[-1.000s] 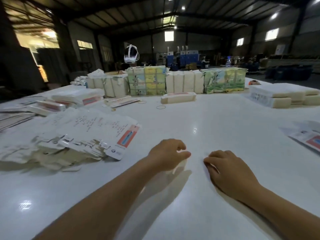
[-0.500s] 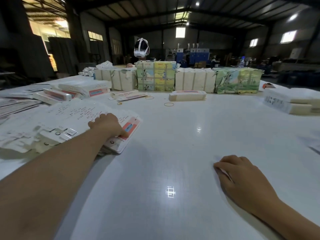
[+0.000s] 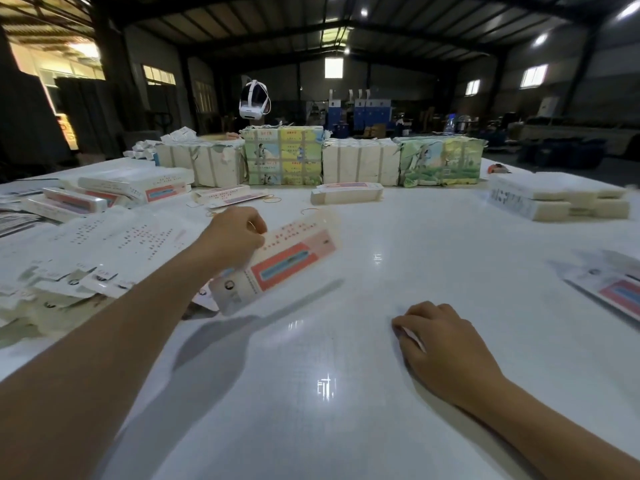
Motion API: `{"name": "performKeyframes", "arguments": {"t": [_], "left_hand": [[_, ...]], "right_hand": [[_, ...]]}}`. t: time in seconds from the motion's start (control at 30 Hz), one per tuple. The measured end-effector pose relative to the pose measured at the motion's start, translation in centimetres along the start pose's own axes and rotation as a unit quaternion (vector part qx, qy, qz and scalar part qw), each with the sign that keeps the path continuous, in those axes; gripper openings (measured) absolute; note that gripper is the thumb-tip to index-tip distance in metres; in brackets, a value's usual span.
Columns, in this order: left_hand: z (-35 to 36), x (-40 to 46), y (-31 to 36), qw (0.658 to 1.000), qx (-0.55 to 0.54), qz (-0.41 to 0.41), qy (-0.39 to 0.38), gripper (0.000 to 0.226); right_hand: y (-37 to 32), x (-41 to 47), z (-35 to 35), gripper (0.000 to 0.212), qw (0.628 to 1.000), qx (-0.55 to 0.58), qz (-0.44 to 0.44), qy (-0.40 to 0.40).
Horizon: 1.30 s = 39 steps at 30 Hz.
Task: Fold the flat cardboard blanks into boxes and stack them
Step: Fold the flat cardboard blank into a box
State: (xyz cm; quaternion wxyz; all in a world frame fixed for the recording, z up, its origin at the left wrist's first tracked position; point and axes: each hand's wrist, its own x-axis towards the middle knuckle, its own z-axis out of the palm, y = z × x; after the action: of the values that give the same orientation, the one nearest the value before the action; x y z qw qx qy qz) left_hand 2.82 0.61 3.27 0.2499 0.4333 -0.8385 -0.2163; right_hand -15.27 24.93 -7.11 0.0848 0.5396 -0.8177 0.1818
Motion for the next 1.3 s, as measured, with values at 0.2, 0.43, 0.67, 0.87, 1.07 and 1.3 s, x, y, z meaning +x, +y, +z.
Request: {"name": "performKeyframes", "arguments": {"t": [0.2,0.43,0.67,0.87,1.07,1.3], "left_hand": [[3.8,-6.2,4.0,0.973,-0.090,0.030,-0.209,0.019],[7.1,-10.6,3.2,0.982,-0.014,0.111,-0.155,0.024],[9.8,-12.8,5.7,0.946,0.163,0.270,-0.067,0.108],[9.7,-12.6,5.4,0.962,0.135,0.235,0.041,0.096],[9.6,-13.0,5.7,0.957,0.177,0.209,0.095,0.095],[9.9,-13.5,6.1,0.946,0.212,0.227,0.092,0.084]], "right_hand": [[-0.1,0.5,-3.0,0.019,0.732,0.629,0.254,0.058],[0.0,-0.4,-2.8,0.016,0.751,0.613,0.233,0.077],[-0.3,-1.2,-2.9,0.048,0.791,0.584,0.126,0.130],[-0.4,-1.4,-2.5,0.025,0.864,0.467,0.065,0.174],[-0.7,-1.6,-1.9,0.035,0.902,0.411,0.088,0.098],[-0.5,-1.5,-3.3,0.012,0.751,0.649,0.120,-0.010]]}}
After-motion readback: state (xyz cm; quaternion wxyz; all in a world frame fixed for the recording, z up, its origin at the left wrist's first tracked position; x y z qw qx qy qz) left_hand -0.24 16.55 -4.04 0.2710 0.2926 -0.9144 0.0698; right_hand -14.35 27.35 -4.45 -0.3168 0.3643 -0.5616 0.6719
